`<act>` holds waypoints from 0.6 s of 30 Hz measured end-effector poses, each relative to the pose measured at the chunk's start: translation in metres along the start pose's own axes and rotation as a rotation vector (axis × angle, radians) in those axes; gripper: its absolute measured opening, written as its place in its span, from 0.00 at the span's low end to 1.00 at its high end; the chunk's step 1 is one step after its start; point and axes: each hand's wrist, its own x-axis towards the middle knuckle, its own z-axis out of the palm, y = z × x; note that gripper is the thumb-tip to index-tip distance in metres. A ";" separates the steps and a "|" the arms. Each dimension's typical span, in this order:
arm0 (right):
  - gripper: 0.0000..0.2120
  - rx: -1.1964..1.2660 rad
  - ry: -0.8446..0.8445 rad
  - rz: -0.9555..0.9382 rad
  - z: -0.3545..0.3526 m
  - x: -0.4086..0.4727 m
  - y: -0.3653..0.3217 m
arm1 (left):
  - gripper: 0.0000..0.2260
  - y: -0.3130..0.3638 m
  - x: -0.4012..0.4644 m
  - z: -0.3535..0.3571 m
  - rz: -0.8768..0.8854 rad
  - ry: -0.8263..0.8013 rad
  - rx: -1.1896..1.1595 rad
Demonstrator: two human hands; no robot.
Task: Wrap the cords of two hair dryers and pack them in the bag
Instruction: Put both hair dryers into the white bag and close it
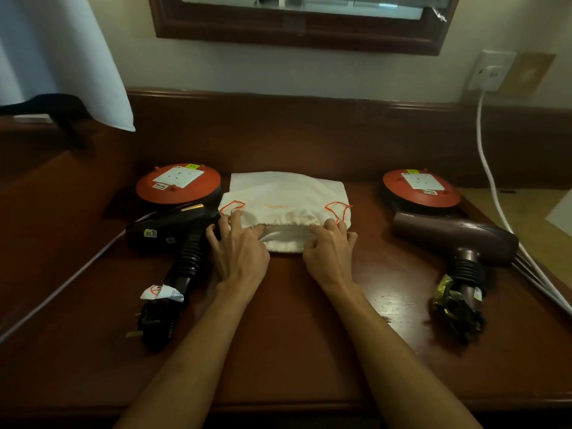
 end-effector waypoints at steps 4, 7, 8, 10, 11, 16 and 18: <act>0.11 0.038 0.029 0.019 -0.001 0.002 0.004 | 0.09 -0.006 0.001 0.000 -0.036 0.089 -0.011; 0.15 0.031 0.064 0.019 -0.004 0.004 0.005 | 0.14 -0.003 0.003 -0.002 -0.049 0.095 -0.051; 0.17 0.008 0.074 0.020 -0.006 0.004 0.005 | 0.17 -0.003 0.003 -0.003 -0.022 0.082 -0.057; 0.21 -0.026 0.082 0.042 -0.008 0.005 0.006 | 0.25 -0.002 0.005 -0.003 0.058 -0.005 -0.076; 0.25 -0.029 0.074 0.062 -0.010 0.006 0.008 | 0.29 -0.004 0.005 -0.004 0.098 -0.070 -0.103; 0.32 0.002 0.004 0.103 -0.021 0.010 0.020 | 0.39 -0.012 0.005 -0.009 0.141 -0.187 -0.146; 0.30 -0.011 -0.004 0.093 -0.023 0.010 0.021 | 0.29 -0.012 0.006 -0.010 0.118 -0.160 -0.161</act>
